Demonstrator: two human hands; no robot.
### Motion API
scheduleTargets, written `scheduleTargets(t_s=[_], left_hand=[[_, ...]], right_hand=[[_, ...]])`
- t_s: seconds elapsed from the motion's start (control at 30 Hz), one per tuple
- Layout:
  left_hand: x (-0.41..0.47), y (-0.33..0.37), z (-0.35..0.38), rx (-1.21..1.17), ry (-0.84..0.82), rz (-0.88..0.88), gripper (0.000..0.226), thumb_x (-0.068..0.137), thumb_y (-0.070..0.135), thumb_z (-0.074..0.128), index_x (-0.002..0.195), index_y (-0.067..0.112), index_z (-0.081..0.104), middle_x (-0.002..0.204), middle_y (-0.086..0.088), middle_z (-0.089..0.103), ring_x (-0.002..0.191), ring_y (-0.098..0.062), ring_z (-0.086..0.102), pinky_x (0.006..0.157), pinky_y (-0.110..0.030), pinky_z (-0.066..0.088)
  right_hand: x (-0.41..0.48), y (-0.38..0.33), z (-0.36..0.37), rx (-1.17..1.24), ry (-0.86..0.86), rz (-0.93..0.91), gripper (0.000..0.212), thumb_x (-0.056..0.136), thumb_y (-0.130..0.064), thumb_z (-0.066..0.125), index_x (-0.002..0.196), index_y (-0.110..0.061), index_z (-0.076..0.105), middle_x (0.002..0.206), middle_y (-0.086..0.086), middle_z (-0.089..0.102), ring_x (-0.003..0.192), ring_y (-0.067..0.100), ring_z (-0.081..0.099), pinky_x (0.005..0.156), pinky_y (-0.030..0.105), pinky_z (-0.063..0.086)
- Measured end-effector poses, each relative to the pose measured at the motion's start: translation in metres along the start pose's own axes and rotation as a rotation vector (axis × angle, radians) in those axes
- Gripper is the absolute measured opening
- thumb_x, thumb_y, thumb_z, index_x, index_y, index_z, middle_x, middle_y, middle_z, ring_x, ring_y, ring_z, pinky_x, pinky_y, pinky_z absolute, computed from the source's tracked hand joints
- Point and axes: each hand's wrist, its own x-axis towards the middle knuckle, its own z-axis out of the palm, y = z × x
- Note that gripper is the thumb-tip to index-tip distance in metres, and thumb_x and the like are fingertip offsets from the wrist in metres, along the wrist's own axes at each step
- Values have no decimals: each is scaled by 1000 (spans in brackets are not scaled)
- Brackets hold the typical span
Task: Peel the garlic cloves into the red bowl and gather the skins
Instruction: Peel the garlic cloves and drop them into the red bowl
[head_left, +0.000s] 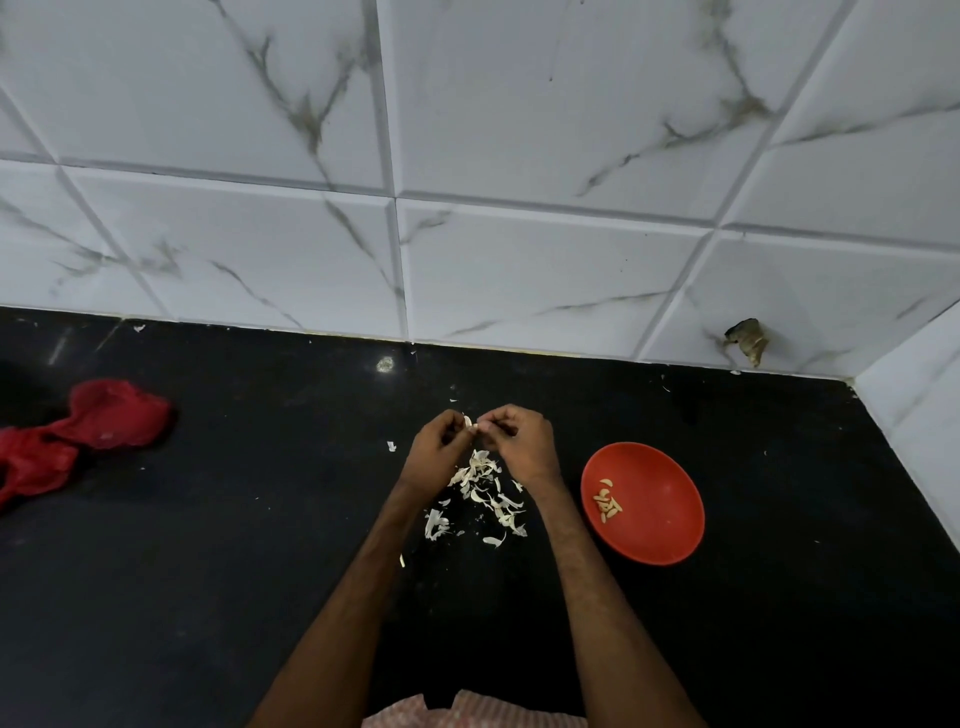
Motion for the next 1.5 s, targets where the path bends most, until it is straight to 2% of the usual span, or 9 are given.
scheduleTargets(t_s=[0.23,0.4,0.63,0.73,0.87,1.0,1.2,1.3,1.5], left_hand=[[-1,2,1,-116,-44,-71,16,99,6,55,83,6,54,68,-6,50,57,-11,46,49,-19,39],[-2,2,0,-210,-46,-152,19,99,5,50,81,10,54,71,-10,53,60,-18,47,46,-19,36],[-5,4,-2,-325,125,-222,17,98,6,46,84,11,54,72,-3,63,53,-12,50,42,-22,33],[-1,-5,-4,-115,251,-177,8,97,7,54,91,10,58,78,-2,66,62,-15,57,51,-21,45],[1,-18,-6,325,166,-152,20,91,9,64,108,17,57,103,3,64,90,-14,61,82,-35,52],[1,-12,-6,522,131,-62,28,92,10,61,118,20,57,119,5,56,98,-13,59,85,-37,51],[6,10,-1,142,83,42,7,99,18,59,99,24,62,88,7,67,70,-3,58,66,-24,49],[6,10,1,159,67,24,7,94,10,66,95,18,65,84,6,67,71,3,60,68,-15,49],[7,9,2,285,82,-79,13,95,22,64,89,14,74,76,0,72,69,-10,65,62,-23,49]], right_hand=[[2,2,1,38,45,77,18,92,-5,68,83,-21,71,83,5,76,77,22,75,71,39,63],[0,3,0,140,23,158,15,95,-3,64,88,-15,71,89,14,76,84,27,75,72,41,62],[-3,1,-5,293,16,249,13,98,-1,58,104,1,69,87,8,71,76,12,67,65,25,58],[-2,1,-10,358,-2,261,12,98,-1,57,103,-2,68,87,5,71,74,8,65,66,24,57],[-2,2,-10,370,-36,241,13,97,3,57,101,-4,68,87,6,72,72,8,64,65,24,58],[-3,3,-8,306,-37,203,16,95,7,59,99,-6,68,89,8,72,72,7,65,64,22,59],[-2,5,-7,181,-42,131,21,93,6,62,91,-13,70,88,5,71,76,12,68,69,30,62],[-1,3,-6,137,-36,88,22,93,6,62,90,-13,70,90,7,73,78,17,73,76,35,63],[-2,1,-3,78,14,-3,24,93,8,62,88,-14,70,90,9,74,77,17,76,73,31,62]])
